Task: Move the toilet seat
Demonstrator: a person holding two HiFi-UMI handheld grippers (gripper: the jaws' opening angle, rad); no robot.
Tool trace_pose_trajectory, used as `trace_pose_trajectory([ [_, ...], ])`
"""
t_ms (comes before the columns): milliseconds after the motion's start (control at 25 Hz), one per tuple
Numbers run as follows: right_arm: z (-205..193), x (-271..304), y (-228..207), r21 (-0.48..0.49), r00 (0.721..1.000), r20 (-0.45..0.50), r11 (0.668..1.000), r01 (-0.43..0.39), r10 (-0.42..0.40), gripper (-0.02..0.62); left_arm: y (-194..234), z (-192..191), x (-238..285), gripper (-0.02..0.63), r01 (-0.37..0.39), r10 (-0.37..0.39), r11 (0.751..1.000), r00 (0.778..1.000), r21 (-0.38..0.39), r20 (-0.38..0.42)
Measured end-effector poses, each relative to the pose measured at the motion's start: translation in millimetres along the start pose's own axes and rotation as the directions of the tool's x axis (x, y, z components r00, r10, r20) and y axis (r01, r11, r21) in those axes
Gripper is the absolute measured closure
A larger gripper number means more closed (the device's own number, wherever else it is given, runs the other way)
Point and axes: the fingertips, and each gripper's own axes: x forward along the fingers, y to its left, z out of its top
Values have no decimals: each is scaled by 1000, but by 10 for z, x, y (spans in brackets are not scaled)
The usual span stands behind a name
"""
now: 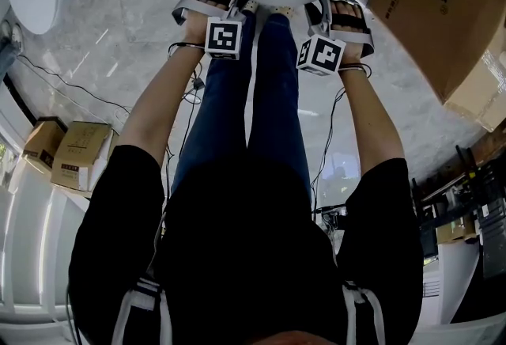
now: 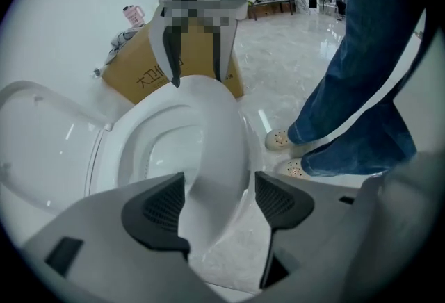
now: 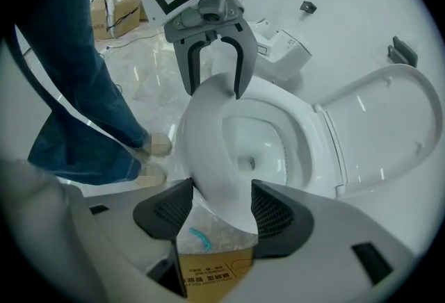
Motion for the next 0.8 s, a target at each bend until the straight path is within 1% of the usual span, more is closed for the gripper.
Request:
trace_pose_trajectory([
  [120,21,-94,-49,23,1000,10,999,24,-24,315,82,48,-19,298,-38,38,999,999,26,3],
  [240,17,-198,-102,54,999,15,997,51,-51,314,182,76,-62,298,-71,72,996,997,45,-15],
  [320,9,-254,-129,71,998,15,996,62,-63,314,147,89,-71,300,-55,56,998,998,43,-21],
  [400,10,-327,-166,90,998,9,994,64,-65,314,73,94,-91,328,-26,28,998,999,52,-22],
  [520,39,-417,-227,100,998,7,993,69,-70,301,-13,90,-164,344,10,-10,998,1000,65,-12],
  [680,68,-501,-282,103,996,18,991,80,-83,288,30,96,-252,356,-3,4,996,1000,94,-6],
  [800,69,-614,-316,112,994,35,989,96,-101,303,92,138,-348,368,-22,22,994,1000,110,1],
])
